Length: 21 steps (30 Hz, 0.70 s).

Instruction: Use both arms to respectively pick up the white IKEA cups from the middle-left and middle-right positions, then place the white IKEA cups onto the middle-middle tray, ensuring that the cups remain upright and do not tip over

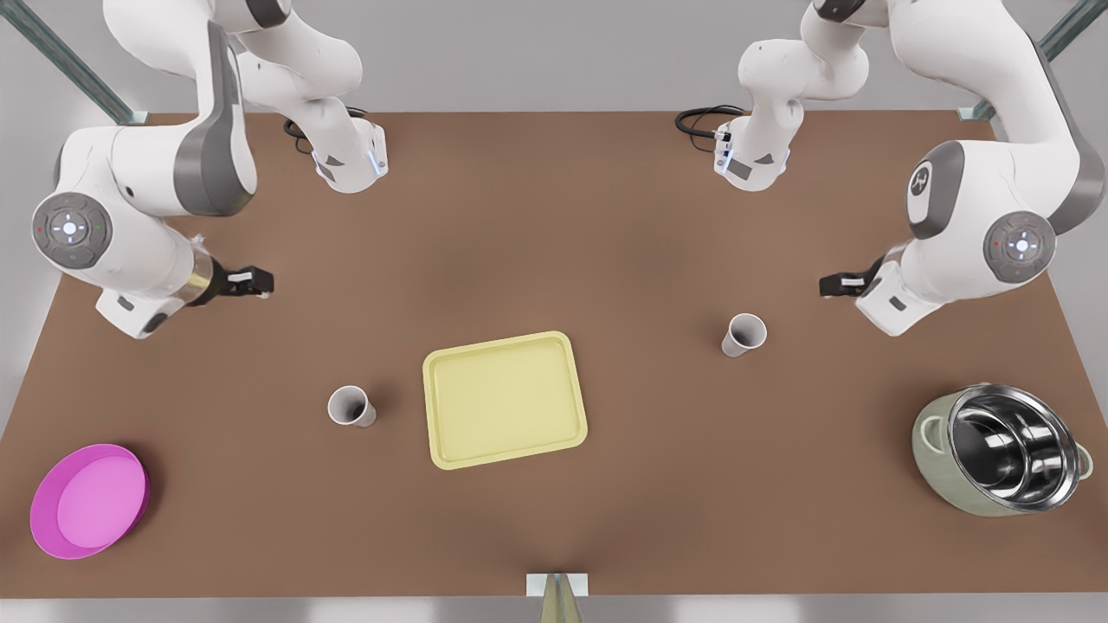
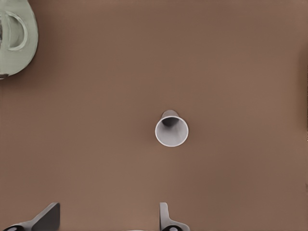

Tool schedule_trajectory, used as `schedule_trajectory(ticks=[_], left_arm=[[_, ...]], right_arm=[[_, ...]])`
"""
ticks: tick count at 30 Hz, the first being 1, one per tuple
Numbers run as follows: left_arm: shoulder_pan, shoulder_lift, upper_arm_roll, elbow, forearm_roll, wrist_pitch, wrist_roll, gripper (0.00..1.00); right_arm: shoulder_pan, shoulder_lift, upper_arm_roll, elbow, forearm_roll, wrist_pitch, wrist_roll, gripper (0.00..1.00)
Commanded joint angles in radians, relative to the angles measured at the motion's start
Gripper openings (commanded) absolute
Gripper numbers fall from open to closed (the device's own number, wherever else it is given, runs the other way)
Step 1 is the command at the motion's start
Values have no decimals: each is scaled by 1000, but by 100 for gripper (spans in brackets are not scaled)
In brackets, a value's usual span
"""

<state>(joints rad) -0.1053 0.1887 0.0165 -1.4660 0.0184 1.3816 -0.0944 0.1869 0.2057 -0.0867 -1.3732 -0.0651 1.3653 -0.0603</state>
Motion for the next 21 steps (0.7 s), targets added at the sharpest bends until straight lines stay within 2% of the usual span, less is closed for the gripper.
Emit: schedule_trajectory(ticks=[1,2,4,7,12,13,19,21], left_arm=[[-1,0,0,0,2,114,-73,100],[-1,0,0,-29,0,132,-73,100],[-5,3,0,-302,0,454,-73,100],[-8,35,2,-525,0,806,-73,100],[-10,78,0,-556,-9,859,-77,100],[-16,83,0,-568,-67,860,-74,100],[-21,86,0,-666,-61,861,-70,100],[-21,92,0,-675,-63,861,-70,100]], right_arm=[[0,1,-1,-1,4,123,-3,100],[2,11,-1,-1,1,123,-3,100],[16,78,5,-1,7,136,2,100],[13,227,5,5,34,319,0,100],[13,334,5,16,73,497,23,100],[13,354,5,23,96,503,42,100],[-27,446,1,20,220,545,43,100],[-27,463,1,16,205,557,42,100]])
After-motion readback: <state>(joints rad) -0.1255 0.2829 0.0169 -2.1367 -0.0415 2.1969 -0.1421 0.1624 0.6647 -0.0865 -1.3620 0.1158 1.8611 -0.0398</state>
